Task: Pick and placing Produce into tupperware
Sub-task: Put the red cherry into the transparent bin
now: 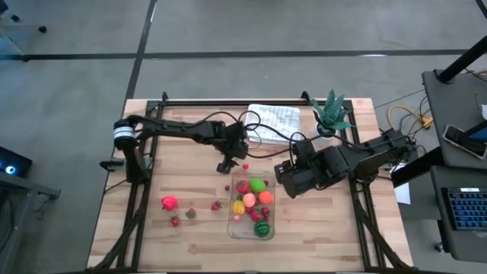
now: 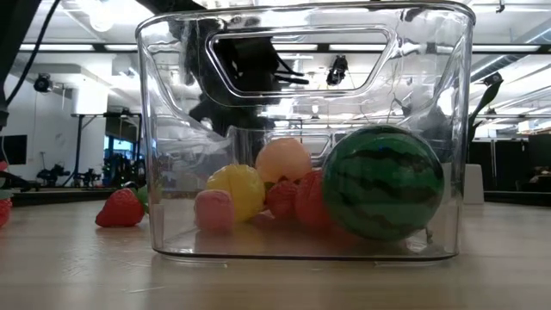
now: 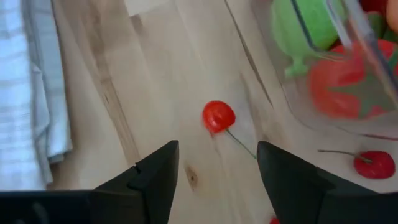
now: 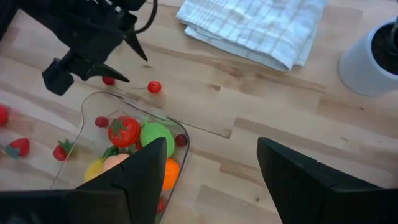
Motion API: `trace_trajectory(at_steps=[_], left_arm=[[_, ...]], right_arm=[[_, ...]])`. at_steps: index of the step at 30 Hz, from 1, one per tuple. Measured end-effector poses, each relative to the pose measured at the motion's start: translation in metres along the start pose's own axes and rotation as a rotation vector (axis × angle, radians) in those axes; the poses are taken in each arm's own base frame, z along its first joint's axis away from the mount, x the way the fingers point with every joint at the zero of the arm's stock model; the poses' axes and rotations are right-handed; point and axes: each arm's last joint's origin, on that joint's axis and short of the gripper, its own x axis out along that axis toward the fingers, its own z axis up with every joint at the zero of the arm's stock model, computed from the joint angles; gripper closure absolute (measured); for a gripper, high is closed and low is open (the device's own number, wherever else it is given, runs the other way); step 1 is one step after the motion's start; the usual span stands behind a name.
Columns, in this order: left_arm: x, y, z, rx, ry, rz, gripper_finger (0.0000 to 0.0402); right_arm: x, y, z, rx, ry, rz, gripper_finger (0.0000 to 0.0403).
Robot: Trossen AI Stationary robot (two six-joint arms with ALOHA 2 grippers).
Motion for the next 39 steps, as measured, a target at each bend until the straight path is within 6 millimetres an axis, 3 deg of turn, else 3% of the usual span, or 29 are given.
trace_trajectory(at_steps=[19, 39], left_arm=[[0.026, -0.007, 0.007, 0.042, -0.054, -0.038, 0.0199], [0.038, -0.014, -0.003, 0.297, -0.044, -0.048, 0.0199]], right_arm=[[0.005, -0.001, -0.003, 0.035, 0.000, -0.022, 0.0161], [0.006, -0.001, -0.003, 0.050, 0.003, -0.025, 0.0161]])
